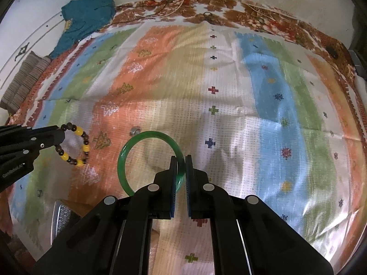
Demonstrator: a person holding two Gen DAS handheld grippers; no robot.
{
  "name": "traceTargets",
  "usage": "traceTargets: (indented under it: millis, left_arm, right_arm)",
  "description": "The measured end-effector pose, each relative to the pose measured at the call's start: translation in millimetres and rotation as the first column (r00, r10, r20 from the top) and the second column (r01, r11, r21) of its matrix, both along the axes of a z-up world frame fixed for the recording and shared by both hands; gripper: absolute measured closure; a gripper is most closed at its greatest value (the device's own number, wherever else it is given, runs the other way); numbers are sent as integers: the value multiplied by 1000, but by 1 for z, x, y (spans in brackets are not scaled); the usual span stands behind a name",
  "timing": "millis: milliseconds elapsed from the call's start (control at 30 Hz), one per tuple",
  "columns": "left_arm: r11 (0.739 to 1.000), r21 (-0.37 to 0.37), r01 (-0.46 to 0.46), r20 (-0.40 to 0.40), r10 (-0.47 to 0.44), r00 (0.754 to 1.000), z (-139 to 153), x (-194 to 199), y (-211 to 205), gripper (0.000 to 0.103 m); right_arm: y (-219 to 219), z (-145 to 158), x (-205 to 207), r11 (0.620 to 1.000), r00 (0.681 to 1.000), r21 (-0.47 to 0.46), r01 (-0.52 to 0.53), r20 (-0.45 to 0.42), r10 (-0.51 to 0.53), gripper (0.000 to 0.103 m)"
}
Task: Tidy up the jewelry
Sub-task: 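Lift the bracelet and bangle and carry both over the silver tin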
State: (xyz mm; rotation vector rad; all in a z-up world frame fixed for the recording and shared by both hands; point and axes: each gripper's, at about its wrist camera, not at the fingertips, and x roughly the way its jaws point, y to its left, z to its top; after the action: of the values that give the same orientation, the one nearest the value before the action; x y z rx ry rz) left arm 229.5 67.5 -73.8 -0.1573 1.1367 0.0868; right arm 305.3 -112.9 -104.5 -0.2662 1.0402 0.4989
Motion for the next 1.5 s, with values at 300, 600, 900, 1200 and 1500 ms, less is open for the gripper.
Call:
traceTargets:
  millis: [300, 600, 900, 1200, 1500]
  left_arm:
    - [1000, -28, 0, 40, 2, 999, 17, -11, -1, 92]
    - [999, -42, 25, 85, -22, 996, 35, -29, -5, 92]
    - [997, -33, 74, 139, -68, 988, 54, -49, -24, 92]
    - [994, -27, 101, 170, -95, 981, 63, -68, -44, 92]
    - [993, -33, 114, 198, -106, 974, 70, -84, -54, 92]
  right_arm:
    - [-4, 15, -16, 1000, 1000, 24, -12, 29, 11, 95]
    - [-9, 33, -34, 999, 997, 34, -16, 81, 13, 95]
    - [-15, 44, -56, 997, 995, 51, -51, 94, 46, 95]
    - [-19, 50, -80, 995, 991, 56, -82, 107, 75, 95]
    - [-23, 52, -98, 994, 991, 65, -87, 110, 79, 95]
